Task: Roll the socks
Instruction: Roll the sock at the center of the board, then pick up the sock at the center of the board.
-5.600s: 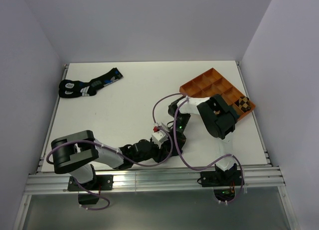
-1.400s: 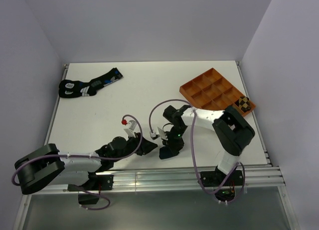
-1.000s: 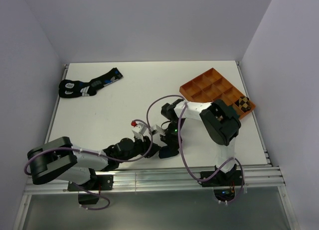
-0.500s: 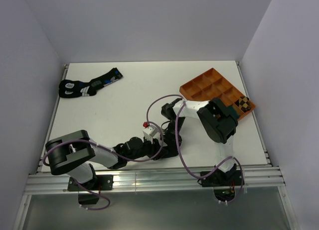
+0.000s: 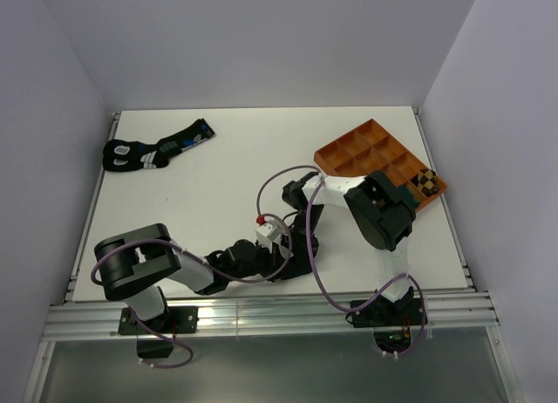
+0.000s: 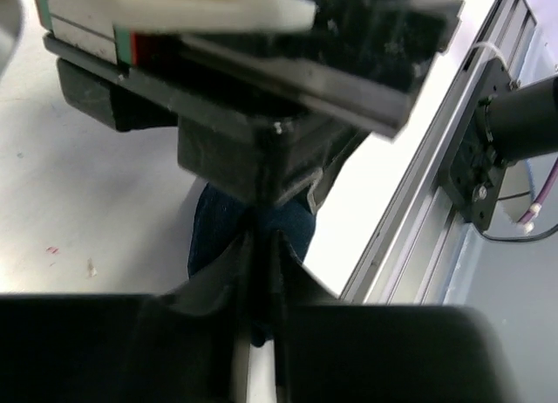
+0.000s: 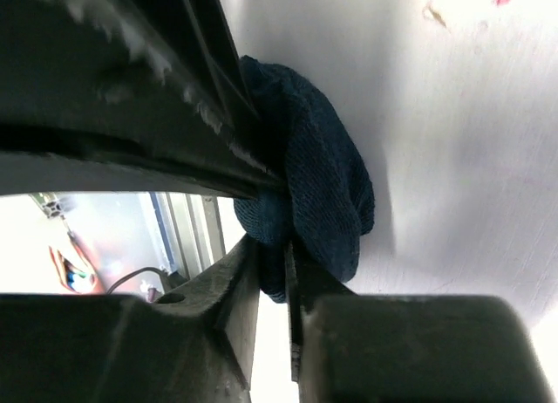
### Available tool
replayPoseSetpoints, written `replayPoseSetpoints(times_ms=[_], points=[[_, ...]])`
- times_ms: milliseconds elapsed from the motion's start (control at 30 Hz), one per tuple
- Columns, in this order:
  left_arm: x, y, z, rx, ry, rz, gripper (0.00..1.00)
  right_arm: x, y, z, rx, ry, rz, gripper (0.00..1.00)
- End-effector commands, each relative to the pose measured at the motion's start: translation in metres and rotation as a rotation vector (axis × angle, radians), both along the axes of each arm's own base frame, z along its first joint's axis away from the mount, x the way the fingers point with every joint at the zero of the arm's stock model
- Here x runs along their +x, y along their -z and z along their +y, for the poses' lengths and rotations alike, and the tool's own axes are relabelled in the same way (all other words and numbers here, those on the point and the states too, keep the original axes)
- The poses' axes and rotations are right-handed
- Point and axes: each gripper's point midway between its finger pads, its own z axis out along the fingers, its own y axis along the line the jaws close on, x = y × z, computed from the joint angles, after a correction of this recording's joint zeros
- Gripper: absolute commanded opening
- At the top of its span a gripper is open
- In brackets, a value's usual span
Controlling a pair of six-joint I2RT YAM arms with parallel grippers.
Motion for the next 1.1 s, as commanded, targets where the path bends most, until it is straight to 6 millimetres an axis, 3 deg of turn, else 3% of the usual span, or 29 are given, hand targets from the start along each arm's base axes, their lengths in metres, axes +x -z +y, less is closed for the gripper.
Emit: replayPoseSetpoints(times_ms=[0, 133, 267, 600, 867, 1067], points=[[-0.007, 0.011, -0.009, 0.031, 0.027, 0.059, 0.04, 0.016, 0.009, 0.004, 0.017, 0.014, -0.091, 0.22], [-0.014, 0.028, -0.006, 0.067, 0.017, 0.141, 0.0, 0.026, 0.011, 0.004, 0.005, 0.065, -0.187, 0.38], [-0.021, 0.041, -0.001, 0.098, 0.009, 0.22, 0.0, 0.033, 0.002, 0.0, 0.02, 0.107, -0.262, 0.45], [-0.025, 0.064, 0.016, 0.169, -0.04, 0.382, 0.0, 0.075, -0.022, -0.018, 0.037, 0.298, -0.495, 0.53], [-0.031, 0.077, 0.019, 0.184, -0.036, 0.473, 0.0, 0.084, -0.037, -0.034, 0.078, 0.366, -0.518, 0.53], [-0.033, 0.076, 0.025, 0.142, -0.023, 0.623, 0.0, 0.085, -0.051, -0.046, 0.148, 0.363, -0.619, 0.54]])
